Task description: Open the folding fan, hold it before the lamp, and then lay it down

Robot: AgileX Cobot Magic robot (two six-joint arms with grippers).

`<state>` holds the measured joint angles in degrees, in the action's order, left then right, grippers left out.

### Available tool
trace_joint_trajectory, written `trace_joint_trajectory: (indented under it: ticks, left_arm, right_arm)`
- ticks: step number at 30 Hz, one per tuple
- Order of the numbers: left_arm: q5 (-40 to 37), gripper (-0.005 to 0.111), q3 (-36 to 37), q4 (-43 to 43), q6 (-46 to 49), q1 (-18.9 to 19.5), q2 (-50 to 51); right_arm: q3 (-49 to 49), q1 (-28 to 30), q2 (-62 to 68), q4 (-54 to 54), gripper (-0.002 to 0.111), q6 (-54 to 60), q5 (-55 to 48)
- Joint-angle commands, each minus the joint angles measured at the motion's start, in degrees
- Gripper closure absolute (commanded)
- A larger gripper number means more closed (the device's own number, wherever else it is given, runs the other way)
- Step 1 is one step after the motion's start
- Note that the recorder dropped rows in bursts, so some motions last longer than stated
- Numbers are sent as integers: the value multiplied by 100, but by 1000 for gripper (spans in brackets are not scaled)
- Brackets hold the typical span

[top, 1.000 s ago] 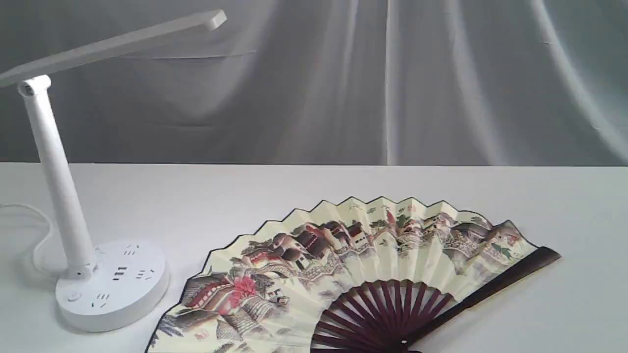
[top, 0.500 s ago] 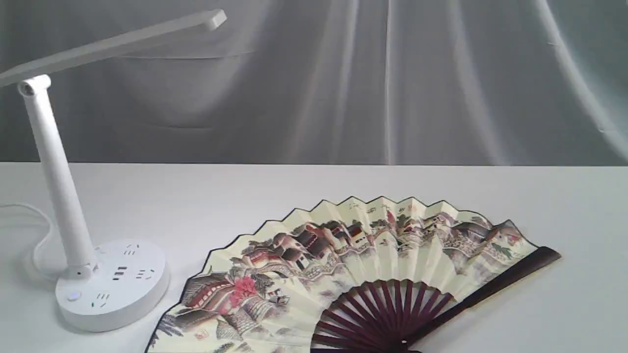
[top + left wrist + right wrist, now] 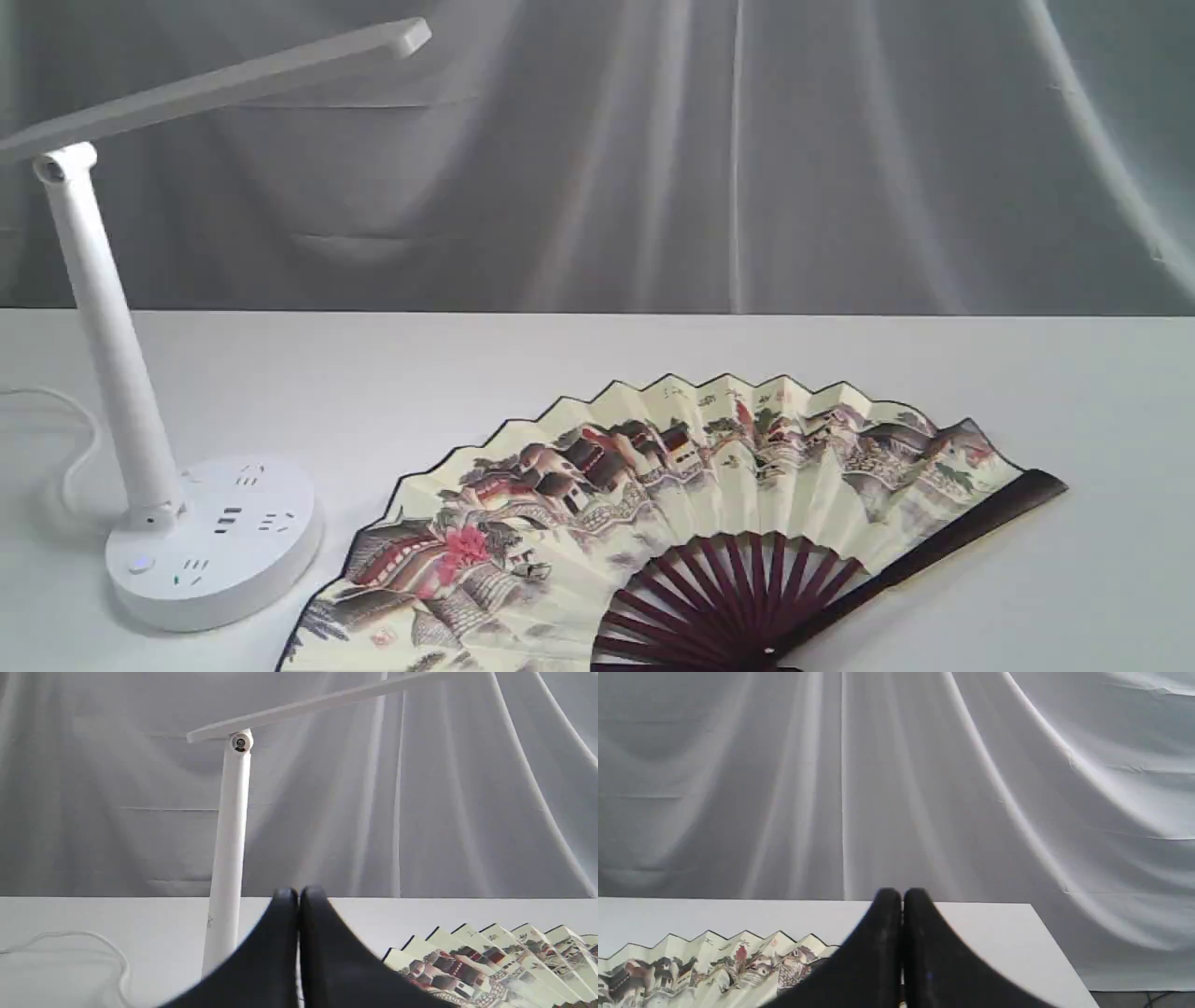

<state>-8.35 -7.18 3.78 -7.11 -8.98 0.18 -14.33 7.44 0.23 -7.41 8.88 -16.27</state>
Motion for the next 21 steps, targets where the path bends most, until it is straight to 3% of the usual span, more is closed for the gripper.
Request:
trace_joint_trajectory:
  ticks: [1, 7, 21]
  left_arm:
    - [87, 107, 228, -17, 8, -25, -18]
    - [-65, 107, 718, -17, -6, -25, -18]
    - [-255, 107, 718, -42, -2, -25, -18]
  right_arm:
    - [618, -7, -23, -120, 108, -18, 722]
    - [1433, -7, -23, -120, 108, -90, 2107]
    - [1433, -7, -23, -105, 108, 178, 438]
